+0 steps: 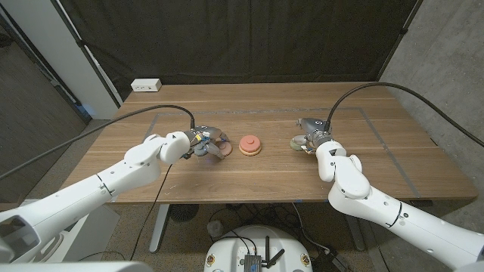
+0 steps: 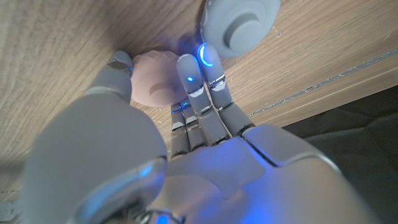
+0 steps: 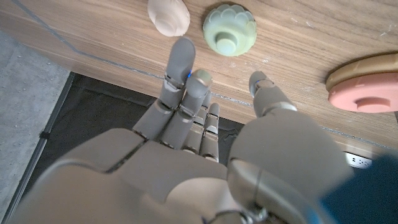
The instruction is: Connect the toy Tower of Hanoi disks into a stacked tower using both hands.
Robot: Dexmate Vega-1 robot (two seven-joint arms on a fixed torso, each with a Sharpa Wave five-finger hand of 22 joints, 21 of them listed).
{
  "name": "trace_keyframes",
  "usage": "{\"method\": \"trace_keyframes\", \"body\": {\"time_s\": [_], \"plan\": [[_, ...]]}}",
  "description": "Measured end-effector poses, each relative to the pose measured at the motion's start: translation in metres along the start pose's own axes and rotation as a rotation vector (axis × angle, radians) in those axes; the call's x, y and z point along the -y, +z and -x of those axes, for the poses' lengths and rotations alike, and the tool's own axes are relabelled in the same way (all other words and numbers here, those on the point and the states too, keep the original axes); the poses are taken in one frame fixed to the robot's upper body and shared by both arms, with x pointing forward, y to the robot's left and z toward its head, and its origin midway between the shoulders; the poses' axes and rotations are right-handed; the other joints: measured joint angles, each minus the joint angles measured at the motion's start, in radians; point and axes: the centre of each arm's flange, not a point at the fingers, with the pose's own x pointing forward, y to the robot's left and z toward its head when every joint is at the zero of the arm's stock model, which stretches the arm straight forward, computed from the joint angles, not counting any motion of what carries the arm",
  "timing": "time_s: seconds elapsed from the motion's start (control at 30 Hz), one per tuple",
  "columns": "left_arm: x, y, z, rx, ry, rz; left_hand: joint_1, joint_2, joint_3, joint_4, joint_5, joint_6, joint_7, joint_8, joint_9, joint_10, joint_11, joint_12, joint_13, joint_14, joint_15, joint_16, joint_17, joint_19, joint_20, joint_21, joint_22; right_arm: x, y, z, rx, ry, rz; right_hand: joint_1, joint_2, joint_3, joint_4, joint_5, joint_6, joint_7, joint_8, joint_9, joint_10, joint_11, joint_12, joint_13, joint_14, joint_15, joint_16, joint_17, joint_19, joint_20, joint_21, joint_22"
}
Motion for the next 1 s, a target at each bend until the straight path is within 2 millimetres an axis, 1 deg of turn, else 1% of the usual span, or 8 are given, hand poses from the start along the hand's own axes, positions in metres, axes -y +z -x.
{"method": "trace_keyframes", "body": {"time_s": [0.17, 0.23, 0.33, 0.63, 0.7, 0.73, 0.87, 1.0], "plan": [[0.001, 0.0, 0.0, -0.005, 0.0, 0.004, 0.009, 0.009, 0.01, 0.001, 0.004, 0.03, -0.003, 0.01, 0.004, 0.012, 0.012, 0.001, 0.0, 0.008, -0.004, 0.004, 0.003, 0.006, -0.005, 0.007, 0.0, -0.002, -0.002, 0.0, -0.002, 0.001, -0.006, -0.005, 0.005, 0.0, 0.0, 0.0, 0.0, 0.0, 0.0, 0.0, 0.0, 0.0, 0.0, 0.0, 0.0, 0.0, 0.0, 0.0, 0.0, 0.0, 0.0, 0.0], [0.001, 0.001, 0.0, -0.006, 0.002, 0.006, 0.013, 0.013, 0.01, 0.001, 0.004, 0.043, -0.004, 0.013, 0.004, 0.015, 0.015, 0.013, 0.0, 0.011, -0.007, 0.004, 0.003, 0.009, -0.002, 0.007, 0.0, -0.002, -0.003, 0.0, -0.002, 0.001, -0.006, -0.005, 0.005, 0.0, 0.0, 0.0, 0.0, 0.0, 0.0, 0.0, 0.0, 0.0, 0.0, 0.004, 0.0, 0.0, 0.0, 0.0, 0.0, 0.0, 0.0, 0.0], [0.0, 0.002, 0.0, -0.007, 0.007, 0.013, 0.024, 0.01, 0.015, -0.004, 0.007, 0.054, -0.004, 0.015, 0.004, 0.02, 0.02, 0.02, 0.0, 0.014, -0.003, 0.012, 0.003, 0.015, -0.007, 0.011, 0.0, -0.002, -0.004, 0.0, -0.004, 0.002, -0.007, -0.005, 0.005, 0.0, 0.0, 0.0, 0.0, 0.0, 0.0, 0.0, 0.004, -0.004, 0.0, 0.005, 0.0, 0.0, 0.0, 0.0, 0.0, 0.0, 0.0, 0.0], [-0.002, 0.0, -0.002, -0.015, 0.029, 0.056, 0.037, 0.005, 0.023, -0.004, 0.008, 0.064, -0.006, 0.017, 0.01, 0.026, 0.023, 0.023, 0.022, 0.02, -0.008, 0.012, 0.008, 0.016, -0.005, 0.012, 0.005, -0.001, -0.005, 0.0, 0.0, 0.001, -0.006, -0.005, 0.005, 0.0, 0.0, 0.0, 0.0, 0.0, 0.0, 0.0, 0.004, -0.004, 0.0, 0.005, 0.0, 0.0, -0.012, -0.003, 0.0, 0.0, 0.0, 0.002], [-0.003, 0.0, -0.002, -0.017, 0.032, 0.062, 0.041, 0.003, 0.023, -0.004, 0.008, 0.068, -0.01, 0.017, 0.01, 0.029, 0.025, 0.023, 0.026, 0.021, -0.007, 0.012, 0.008, 0.02, -0.006, 0.012, 0.004, -0.001, -0.005, 0.0, 0.0, 0.001, -0.006, -0.005, 0.005, 0.0, 0.0, 0.0, 0.008, 0.008, 0.0, 0.0, 0.004, -0.004, 0.0, 0.005, 0.0, 0.0, -0.012, -0.003, 0.0, 0.0, 0.0, 0.003], [-0.003, 0.0, -0.002, -0.018, 0.033, 0.066, 0.05, 0.007, 0.023, -0.004, 0.008, 0.068, -0.01, 0.017, 0.01, 0.029, 0.025, 0.023, 0.028, 0.021, -0.007, 0.012, 0.008, 0.022, -0.008, 0.012, 0.004, -0.001, -0.005, 0.0, 0.001, 0.001, -0.006, -0.005, 0.005, 0.0, 0.0, 0.0, 0.009, 0.009, 0.0, 0.0, 0.004, -0.004, 0.0, 0.005, 0.0, 0.0, -0.012, -0.002, 0.0, 0.0, 0.0, 0.003], [-0.006, -0.002, -0.002, -0.023, 0.037, 0.075, 0.05, 0.008, 0.025, -0.003, 0.012, 0.073, -0.005, 0.017, 0.01, 0.029, 0.025, 0.023, 0.028, 0.027, -0.012, 0.012, 0.008, 0.022, -0.007, 0.012, 0.009, 0.0, -0.006, 0.0, 0.002, -0.001, -0.007, -0.005, 0.005, 0.0, 0.0, 0.0, 0.011, 0.011, 0.0, 0.0, 0.004, -0.004, 0.0, 0.003, 0.0, 0.0, -0.012, 0.001, 0.0, 0.0, 0.0, 0.003], [-0.011, -0.003, -0.002, -0.028, 0.04, 0.077, 0.057, 0.014, 0.025, -0.003, 0.012, 0.078, -0.01, 0.017, 0.013, 0.033, 0.022, 0.023, 0.028, 0.027, -0.012, 0.012, 0.007, 0.022, -0.007, 0.012, 0.009, 0.001, -0.006, 0.0, 0.002, -0.001, -0.009, -0.005, 0.005, 0.0, 0.0, 0.0, 0.011, 0.011, 0.0, -0.004, 0.004, -0.004, 0.0, 0.002, 0.0, 0.0, -0.006, 0.004, 0.0, 0.0, 0.0, 0.003]]}}
